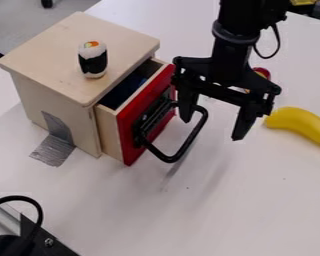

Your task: Place the red and yellow object on the lower right side of the counter

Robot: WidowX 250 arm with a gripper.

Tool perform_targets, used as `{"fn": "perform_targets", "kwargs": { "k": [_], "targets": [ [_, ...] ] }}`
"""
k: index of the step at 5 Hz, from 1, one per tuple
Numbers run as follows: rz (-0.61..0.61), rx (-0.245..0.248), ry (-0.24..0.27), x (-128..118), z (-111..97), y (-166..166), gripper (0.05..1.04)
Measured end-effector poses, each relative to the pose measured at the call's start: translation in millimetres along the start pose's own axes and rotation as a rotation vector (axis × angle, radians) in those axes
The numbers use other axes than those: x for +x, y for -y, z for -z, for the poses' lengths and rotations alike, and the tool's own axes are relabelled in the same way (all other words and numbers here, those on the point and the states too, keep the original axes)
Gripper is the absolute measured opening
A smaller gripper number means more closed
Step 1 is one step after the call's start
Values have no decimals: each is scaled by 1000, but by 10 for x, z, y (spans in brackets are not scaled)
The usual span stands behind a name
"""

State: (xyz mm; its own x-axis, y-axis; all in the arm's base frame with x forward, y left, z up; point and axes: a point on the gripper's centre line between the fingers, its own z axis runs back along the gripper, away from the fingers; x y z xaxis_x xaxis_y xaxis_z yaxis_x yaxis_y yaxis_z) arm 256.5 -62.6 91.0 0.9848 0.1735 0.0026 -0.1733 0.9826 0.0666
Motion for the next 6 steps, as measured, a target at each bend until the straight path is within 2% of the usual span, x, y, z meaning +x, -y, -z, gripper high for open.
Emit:
{"fn": "perform_targets", "kwargs": {
  "k": [1,2,4,6],
  "targets": [
    [-1,11,-26,-28,65,-11,998],
    [5,14,-39,103,73,10,998],
    [11,-10,-4,430,-5,105,998],
    [-44,-24,36,1032,-52,-11,998]
  ]
}}
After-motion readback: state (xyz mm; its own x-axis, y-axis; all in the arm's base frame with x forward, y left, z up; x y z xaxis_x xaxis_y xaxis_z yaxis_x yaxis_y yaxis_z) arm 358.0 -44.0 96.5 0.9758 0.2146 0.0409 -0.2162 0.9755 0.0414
